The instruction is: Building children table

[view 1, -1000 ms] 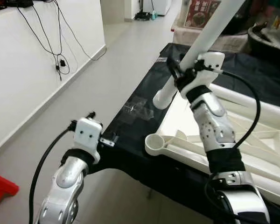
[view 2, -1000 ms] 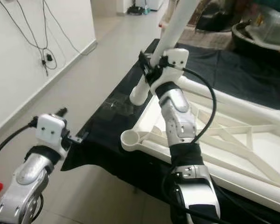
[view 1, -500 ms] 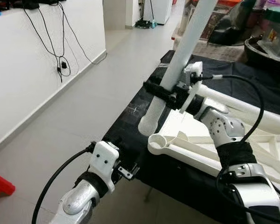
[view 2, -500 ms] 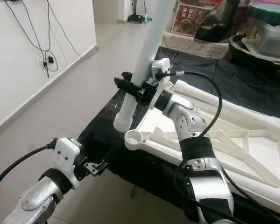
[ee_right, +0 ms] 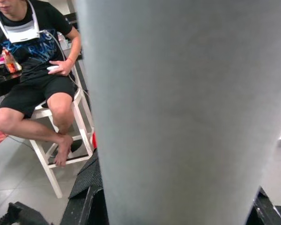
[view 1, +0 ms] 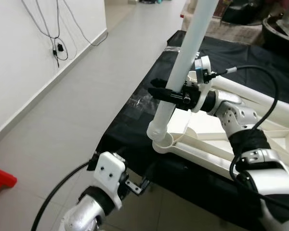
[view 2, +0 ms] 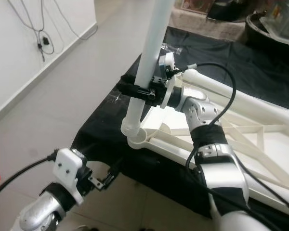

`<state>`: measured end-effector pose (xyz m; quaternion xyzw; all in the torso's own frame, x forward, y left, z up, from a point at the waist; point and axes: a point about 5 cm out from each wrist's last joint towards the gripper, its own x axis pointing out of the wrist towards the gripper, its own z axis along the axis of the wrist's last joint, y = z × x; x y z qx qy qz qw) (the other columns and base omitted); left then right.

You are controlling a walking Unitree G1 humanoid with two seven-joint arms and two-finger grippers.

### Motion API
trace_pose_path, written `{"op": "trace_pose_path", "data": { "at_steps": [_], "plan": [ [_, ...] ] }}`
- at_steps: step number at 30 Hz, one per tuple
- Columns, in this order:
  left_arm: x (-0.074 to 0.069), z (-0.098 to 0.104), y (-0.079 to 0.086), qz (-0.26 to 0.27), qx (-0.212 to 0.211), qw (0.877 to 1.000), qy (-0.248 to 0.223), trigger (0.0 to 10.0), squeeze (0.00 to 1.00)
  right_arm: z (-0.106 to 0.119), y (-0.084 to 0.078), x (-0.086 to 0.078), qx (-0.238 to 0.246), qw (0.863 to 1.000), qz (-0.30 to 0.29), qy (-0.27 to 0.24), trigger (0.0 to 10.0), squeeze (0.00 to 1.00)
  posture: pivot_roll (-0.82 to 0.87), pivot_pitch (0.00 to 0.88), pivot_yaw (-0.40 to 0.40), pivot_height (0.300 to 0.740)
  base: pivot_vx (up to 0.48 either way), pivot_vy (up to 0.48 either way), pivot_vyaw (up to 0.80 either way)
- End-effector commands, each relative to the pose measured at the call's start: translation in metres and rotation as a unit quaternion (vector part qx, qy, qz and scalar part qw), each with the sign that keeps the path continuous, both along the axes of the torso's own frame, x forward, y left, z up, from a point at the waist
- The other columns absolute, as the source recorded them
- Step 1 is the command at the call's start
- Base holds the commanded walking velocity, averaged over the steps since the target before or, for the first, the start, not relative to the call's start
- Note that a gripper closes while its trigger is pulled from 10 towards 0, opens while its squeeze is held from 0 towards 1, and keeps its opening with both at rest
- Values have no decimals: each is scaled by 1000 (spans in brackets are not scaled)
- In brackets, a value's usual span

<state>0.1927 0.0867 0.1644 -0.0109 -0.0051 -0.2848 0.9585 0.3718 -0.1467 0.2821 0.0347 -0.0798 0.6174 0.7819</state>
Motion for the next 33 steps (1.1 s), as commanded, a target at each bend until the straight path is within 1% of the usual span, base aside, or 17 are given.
{"op": "trace_pose_path", "data": {
  "at_steps": [1, 4, 5, 7, 13, 19, 24, 26, 28, 32, 33],
  "plan": [
    [-5, -3, -2, -5, 1, 1000, 16, 10000, 0, -1, -5, 0, -2, 1000, 12, 2, 10000, 0, 96, 284, -78, 740, 0, 0, 0],
    [-6, -3, -2, -4, -1, 1000, 19, 10000, 0, 0, -7, -1, -6, 1000, 27, -1, 10000, 0, 96, 284, -78, 740, 0, 0, 0],
    [-6, -3, -2, -4, 0, 1000, 21, 10000, 0, 1, -9, -2, -7, 999, 43, -3, 10000, 0, 98, 287, -78, 740, 0, 0, 0],
    [-6, -3, -2, -4, 0, 1000, 21, 10000, 0, 1, -9, -2, -7, 999, 43, -3, 10000, 0, 98, 287, -78, 740, 0, 0, 0],
    [-8, -5, -3, -5, 5, 1000, 24, 10000, 0, 3, -11, -5, -8, 997, 74, -12, 10000, 0, 96, 278, -78, 740, 0, 0, 0],
    [-8, -6, -3, -5, 7, 1000, 25, 10000, 0, 3, -12, -6, -14, 996, 88, -15, 10000, 0, 95, 267, -77, 740, 0, 0, 0],
    [-9, -6, -4, -6, 10, 1000, 25, 10000, 0, -5, -9, -9, -42, 993, 112, -11, 10000, 0, 99, 262, -74, 740, 0, 0, 0],
    [-9, -6, -4, -6, 10, 1000, 25, 10000, 0, -5, -9, -9, -42, 993, 112, -11, 10000, 0, 99, 262, -74, 740, 0, 0, 0],
    [-9, -6, -4, -6, 11, 1000, 25, 10000, 0, -7, -6, -10, -58, 991, 120, -14, 10000, 0, 100, 257, -75, 740, 0, 0, 0],
    [-10, -6, -4, -7, 12, 1000, 24, 10000, 0, -7, -4, -10, -65, 990, 122, -14, 10000, 0, 98, 257, -74, 740, 0, 0, 0],
    [-10, -6, -4, -7, 13, 1000, 24, 10000, 0, -8, -3, -10, -75, 989, 124, -17, 10000, 0, 97, 255, -74, 740, 0, 0, 0]
  ]
}}
